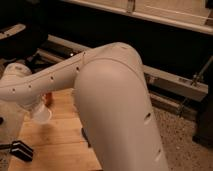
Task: Place the ceramic cup over the eraser
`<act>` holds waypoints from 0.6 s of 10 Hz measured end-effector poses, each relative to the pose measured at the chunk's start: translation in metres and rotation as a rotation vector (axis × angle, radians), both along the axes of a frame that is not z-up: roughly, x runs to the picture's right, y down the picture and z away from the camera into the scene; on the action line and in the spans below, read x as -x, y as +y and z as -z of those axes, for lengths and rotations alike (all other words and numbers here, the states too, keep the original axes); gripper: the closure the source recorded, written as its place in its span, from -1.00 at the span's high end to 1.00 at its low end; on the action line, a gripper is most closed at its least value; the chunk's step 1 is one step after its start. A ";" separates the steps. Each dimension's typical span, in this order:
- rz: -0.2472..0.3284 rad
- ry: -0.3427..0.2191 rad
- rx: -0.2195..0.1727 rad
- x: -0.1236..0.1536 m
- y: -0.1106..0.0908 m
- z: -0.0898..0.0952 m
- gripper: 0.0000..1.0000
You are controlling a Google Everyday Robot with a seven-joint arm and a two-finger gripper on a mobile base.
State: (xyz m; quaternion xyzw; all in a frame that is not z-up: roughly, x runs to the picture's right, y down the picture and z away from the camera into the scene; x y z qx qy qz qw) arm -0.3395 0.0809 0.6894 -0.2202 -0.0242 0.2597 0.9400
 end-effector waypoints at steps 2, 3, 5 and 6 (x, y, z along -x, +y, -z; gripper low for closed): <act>0.059 -0.064 -0.020 0.009 0.001 0.026 -1.00; 0.087 -0.093 -0.030 0.013 0.002 0.039 -1.00; 0.138 -0.137 -0.040 0.016 0.004 0.056 -1.00; 0.159 -0.157 -0.039 0.017 0.007 0.062 -1.00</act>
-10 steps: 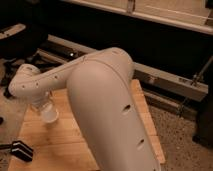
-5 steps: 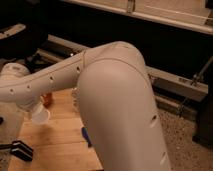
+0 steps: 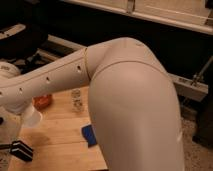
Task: Place the ceramic cup over the eraser
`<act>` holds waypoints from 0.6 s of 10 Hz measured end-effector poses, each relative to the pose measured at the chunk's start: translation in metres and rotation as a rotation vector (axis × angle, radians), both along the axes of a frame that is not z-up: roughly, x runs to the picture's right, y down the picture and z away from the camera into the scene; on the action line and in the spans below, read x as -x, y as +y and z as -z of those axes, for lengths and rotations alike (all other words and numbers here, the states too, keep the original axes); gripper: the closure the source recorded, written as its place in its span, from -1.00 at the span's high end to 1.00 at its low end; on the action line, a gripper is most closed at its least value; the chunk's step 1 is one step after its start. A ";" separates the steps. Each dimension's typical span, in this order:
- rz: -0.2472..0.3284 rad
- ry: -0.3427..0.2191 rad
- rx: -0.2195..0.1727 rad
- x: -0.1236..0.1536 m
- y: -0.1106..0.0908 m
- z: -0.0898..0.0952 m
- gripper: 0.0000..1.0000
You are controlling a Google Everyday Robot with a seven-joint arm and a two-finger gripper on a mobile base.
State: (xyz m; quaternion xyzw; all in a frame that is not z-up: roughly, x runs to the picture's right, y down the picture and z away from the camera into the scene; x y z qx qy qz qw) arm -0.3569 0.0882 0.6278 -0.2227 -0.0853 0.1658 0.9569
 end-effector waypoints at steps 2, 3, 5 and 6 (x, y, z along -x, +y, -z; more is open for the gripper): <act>0.009 -0.008 0.002 0.000 0.002 0.003 -1.00; 0.010 -0.009 0.002 0.001 0.002 0.003 -1.00; 0.010 -0.008 0.002 0.000 0.002 0.003 -1.00; 0.010 -0.008 0.002 0.000 0.002 0.003 -1.00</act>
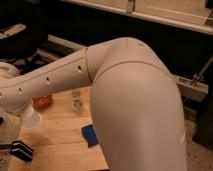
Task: Place the ceramic cup over the eraser
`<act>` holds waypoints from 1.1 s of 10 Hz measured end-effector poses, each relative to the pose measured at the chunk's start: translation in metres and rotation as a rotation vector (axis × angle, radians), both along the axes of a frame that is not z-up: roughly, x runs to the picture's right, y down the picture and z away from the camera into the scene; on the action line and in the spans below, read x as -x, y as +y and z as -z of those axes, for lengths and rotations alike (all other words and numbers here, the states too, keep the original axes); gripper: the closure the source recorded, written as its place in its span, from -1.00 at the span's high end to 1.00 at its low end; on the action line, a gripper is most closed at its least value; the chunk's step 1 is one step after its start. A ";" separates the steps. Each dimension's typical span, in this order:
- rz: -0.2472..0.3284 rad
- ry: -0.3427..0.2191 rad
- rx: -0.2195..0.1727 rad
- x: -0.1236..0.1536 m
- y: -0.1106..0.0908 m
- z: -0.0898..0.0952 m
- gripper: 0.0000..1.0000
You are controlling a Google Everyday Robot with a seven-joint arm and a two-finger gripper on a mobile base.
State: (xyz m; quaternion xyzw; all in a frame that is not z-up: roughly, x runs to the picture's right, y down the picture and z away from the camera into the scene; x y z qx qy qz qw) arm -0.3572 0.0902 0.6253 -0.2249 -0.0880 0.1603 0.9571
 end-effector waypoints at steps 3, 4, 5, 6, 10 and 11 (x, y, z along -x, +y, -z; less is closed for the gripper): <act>0.000 0.001 0.000 0.000 0.000 0.000 -1.00; 0.000 0.001 0.000 0.000 0.000 -0.001 -1.00; 0.001 -0.004 -0.003 0.001 -0.001 0.000 -1.00; 0.008 -0.011 -0.007 0.005 -0.003 0.003 -1.00; 0.100 -0.037 0.009 0.028 0.007 0.028 -1.00; 0.125 -0.049 0.015 0.037 0.010 0.038 -1.00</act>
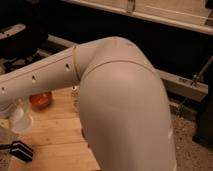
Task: Place the ceramic cup over the eraser
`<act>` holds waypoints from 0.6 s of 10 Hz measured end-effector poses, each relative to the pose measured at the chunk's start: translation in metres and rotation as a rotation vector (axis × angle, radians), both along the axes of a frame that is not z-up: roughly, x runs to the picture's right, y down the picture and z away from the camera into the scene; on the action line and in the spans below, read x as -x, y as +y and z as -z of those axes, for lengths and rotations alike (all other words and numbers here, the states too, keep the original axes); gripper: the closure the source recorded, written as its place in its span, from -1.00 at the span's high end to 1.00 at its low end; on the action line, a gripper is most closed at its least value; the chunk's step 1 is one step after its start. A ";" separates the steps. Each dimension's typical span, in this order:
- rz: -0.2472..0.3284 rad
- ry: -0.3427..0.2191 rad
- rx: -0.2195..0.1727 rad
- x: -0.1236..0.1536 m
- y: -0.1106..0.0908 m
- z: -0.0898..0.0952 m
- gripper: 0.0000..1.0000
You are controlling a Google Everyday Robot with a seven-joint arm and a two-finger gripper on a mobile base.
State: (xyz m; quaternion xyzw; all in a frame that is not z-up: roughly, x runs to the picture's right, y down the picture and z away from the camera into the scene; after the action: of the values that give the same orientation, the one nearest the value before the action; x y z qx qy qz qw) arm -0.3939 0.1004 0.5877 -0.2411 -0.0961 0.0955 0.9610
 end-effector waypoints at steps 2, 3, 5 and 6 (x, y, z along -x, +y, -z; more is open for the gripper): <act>0.049 -0.040 0.003 0.025 0.010 0.024 -1.00; 0.066 -0.057 0.002 0.034 0.016 0.034 -1.00; 0.086 -0.074 0.008 0.044 0.035 0.044 -1.00; 0.084 -0.075 0.012 0.045 0.042 0.044 -1.00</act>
State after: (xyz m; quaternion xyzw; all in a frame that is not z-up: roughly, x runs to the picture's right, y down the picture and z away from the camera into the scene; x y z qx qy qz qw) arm -0.4385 0.1428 0.5438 -0.2540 -0.1212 0.0467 0.9584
